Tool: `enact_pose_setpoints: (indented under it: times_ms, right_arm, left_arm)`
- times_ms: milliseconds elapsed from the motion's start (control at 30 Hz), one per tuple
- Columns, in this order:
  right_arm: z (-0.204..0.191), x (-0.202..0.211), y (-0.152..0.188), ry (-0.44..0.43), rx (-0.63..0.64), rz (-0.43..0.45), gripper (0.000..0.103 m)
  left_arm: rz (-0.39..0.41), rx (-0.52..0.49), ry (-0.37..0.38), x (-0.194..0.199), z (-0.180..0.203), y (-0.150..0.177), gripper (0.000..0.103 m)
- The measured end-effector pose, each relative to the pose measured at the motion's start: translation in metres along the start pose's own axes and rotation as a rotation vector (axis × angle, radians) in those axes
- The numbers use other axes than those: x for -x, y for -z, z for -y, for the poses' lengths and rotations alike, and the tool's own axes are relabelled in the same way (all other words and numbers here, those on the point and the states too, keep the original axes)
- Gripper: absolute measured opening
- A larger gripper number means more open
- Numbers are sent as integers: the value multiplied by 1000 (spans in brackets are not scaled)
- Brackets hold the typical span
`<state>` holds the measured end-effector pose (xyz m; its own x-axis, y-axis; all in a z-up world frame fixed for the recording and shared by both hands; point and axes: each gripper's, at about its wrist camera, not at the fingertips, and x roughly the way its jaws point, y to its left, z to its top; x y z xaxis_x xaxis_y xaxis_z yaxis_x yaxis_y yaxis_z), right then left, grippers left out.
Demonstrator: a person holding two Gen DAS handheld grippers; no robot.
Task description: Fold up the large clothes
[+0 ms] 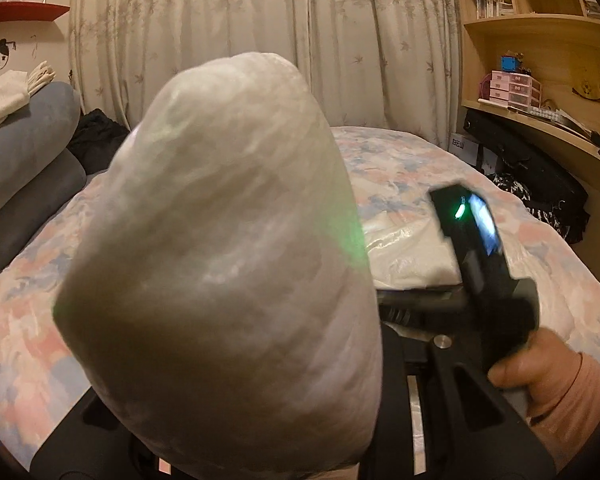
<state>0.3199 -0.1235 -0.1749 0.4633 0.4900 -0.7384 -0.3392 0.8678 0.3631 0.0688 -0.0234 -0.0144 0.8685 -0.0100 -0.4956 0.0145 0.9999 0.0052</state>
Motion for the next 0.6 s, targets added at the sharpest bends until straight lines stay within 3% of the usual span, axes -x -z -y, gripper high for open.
enact_pose_setpoints:
  times_ms: [67, 300, 600]
  right_arm:
    - [-3, -8, 6, 48, 41, -13, 21]
    - [-7, -50, 16, 56, 38, -20, 22]
    - [7, -40, 35, 4, 33, 44, 22]
  left_arm:
    - [-2, -6, 5, 3, 4, -3, 26]
    - [-46, -49, -4, -4, 17, -3, 26]
    - [-33, -104, -27, -3, 36, 4, 27]
